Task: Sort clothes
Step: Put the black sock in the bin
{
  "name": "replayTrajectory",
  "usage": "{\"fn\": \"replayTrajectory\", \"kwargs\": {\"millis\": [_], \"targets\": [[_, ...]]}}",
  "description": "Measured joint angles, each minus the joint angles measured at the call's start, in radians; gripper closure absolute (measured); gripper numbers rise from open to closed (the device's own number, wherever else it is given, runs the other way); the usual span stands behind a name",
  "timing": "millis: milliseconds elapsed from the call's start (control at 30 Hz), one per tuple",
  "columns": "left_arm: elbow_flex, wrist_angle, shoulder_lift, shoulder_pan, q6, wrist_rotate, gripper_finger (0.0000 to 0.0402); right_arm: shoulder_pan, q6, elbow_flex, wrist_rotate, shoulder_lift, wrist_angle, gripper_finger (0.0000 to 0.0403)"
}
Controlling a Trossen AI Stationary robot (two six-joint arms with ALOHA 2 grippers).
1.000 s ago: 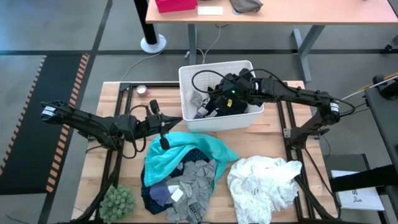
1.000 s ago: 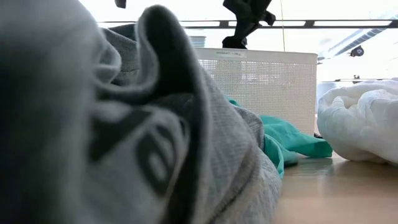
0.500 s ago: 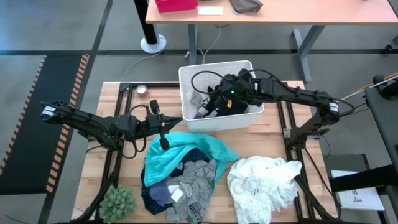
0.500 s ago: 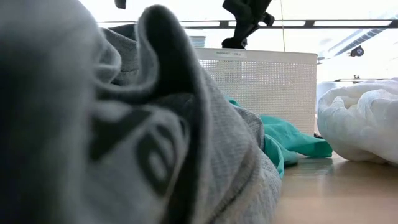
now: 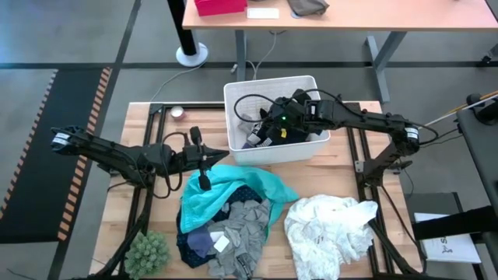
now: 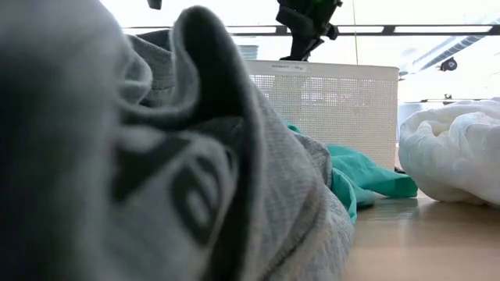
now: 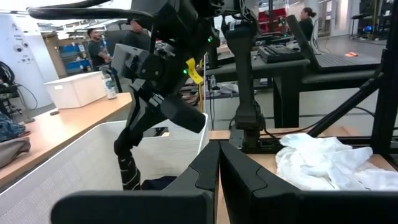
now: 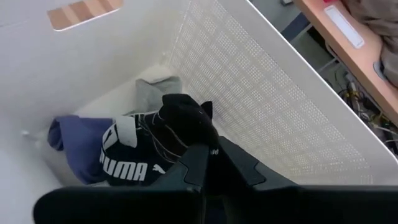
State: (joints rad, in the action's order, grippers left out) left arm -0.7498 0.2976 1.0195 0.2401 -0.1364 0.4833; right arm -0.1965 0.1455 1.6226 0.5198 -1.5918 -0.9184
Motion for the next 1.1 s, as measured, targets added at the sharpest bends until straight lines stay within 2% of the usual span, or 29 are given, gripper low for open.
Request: {"fn": "replayTrajectory", "kwargs": {"millis": [200,333,733,967,1100], "targets": [[0.000,0.001,0.000,0.000,0.000,-0.005,0.0402,0.011,-0.012,0.000,-0.027,0.006,0.000,0.0390],[0.000,0.001,0.000,0.000,0.000,-0.047,0.0402,0.014,-0.013,0.000,-0.056,0.011,-0.002,0.0390],[0.000,0.001,0.000,0.000,-0.004,-0.101,0.0402,0.043,-0.034,0.000,-0.056,0.014,-0.005,0.0390],[0.000,0.002,0.000,0.000,-0.008,-0.109,0.0402,0.097,-0.042,0.000,-0.060,0.038,-0.006,0.0390],[0.000,-0.004,0.000,0.000,-0.006,-0.109,0.0402,0.128,-0.042,0.000,-0.187,0.064,-0.019,0.0390]]}}
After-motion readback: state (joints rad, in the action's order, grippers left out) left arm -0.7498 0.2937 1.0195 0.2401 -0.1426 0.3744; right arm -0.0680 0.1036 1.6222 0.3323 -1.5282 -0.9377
